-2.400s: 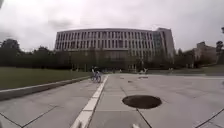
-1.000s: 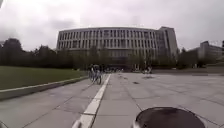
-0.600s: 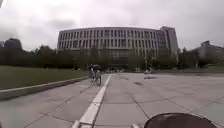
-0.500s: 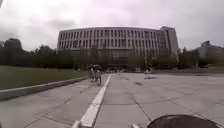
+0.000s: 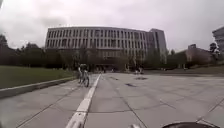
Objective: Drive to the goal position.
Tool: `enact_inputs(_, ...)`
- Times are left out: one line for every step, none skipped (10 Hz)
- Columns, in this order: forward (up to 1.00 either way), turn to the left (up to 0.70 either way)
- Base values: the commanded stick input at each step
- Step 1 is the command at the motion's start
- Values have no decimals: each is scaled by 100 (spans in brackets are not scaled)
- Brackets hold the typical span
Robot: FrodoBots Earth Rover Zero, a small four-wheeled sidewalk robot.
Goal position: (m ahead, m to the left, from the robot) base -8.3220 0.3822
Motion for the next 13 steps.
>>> enact_inputs(70, 0)
enact_inputs(70, 0)
enact_inputs(70, 0)
enact_inputs(70, 0)
enact_inputs(70, 0)
enact_inputs(70, 0)
enact_inputs(70, 0)
enact_inputs(70, 0)
enact_inputs(70, 0)
enact_inputs(70, 0)
enact_inputs(70, 0)
enact_inputs(70, 0)
enact_inputs(70, 0)
